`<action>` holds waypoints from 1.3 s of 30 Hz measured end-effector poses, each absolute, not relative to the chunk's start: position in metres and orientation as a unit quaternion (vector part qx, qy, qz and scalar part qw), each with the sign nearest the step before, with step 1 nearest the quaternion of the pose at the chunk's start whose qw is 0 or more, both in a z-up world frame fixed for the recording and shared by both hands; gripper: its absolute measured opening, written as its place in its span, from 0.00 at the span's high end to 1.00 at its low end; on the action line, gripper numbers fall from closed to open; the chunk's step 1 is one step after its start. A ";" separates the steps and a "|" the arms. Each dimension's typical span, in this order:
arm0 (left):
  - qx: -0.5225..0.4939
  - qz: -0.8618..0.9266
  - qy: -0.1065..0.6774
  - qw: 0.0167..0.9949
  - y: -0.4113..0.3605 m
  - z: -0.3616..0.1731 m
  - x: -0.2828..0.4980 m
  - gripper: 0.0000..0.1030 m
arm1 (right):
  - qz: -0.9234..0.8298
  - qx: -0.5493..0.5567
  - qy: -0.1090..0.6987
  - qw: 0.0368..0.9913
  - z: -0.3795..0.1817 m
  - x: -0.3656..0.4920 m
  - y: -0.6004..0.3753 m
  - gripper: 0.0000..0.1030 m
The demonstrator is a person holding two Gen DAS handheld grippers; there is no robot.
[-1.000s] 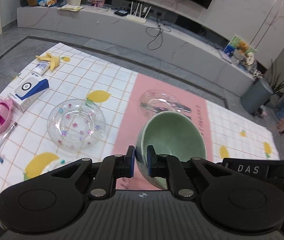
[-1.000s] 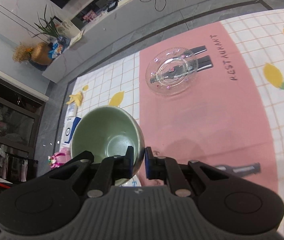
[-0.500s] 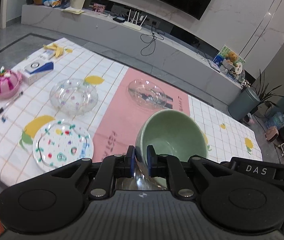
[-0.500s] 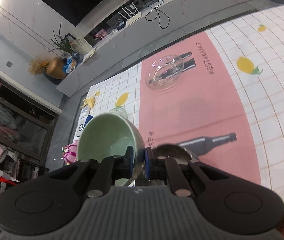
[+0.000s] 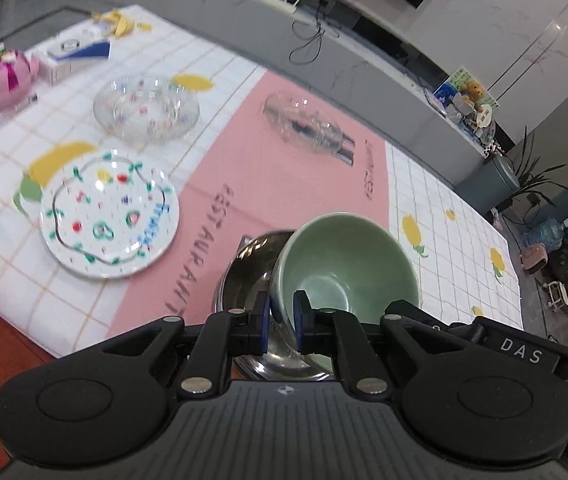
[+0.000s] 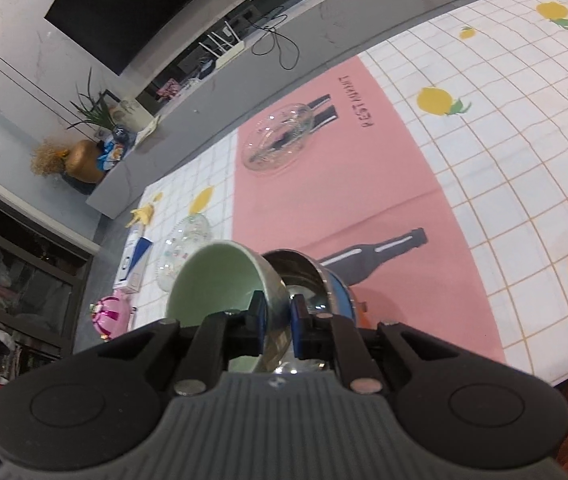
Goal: Organize plates and bowls
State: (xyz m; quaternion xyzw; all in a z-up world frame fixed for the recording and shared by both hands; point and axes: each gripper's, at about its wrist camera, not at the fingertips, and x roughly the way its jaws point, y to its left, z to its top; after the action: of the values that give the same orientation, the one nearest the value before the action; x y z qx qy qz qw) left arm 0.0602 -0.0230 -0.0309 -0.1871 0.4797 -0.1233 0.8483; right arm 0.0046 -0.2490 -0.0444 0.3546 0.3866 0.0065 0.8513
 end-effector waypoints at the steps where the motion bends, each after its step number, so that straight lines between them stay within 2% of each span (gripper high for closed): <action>1: -0.188 -0.121 0.482 0.847 -0.023 -0.033 0.061 0.88 | 0.005 0.353 0.388 0.851 -0.047 0.004 -0.249 0.89; 27: -0.120 -0.096 0.498 0.853 -0.042 -0.054 0.070 0.86 | -0.019 0.292 0.414 0.862 -0.072 0.022 -0.233 0.90; 39: -0.087 -0.103 0.497 0.857 -0.050 -0.051 0.070 0.80 | -0.015 0.270 0.419 0.867 -0.071 0.028 -0.230 0.84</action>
State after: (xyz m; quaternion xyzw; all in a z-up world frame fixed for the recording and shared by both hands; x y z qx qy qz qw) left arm 0.0702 -0.0495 -0.0515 -0.0873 0.4970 -0.1030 0.8572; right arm 0.0280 -0.2297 -0.0706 0.2696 0.4192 -0.0154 0.8668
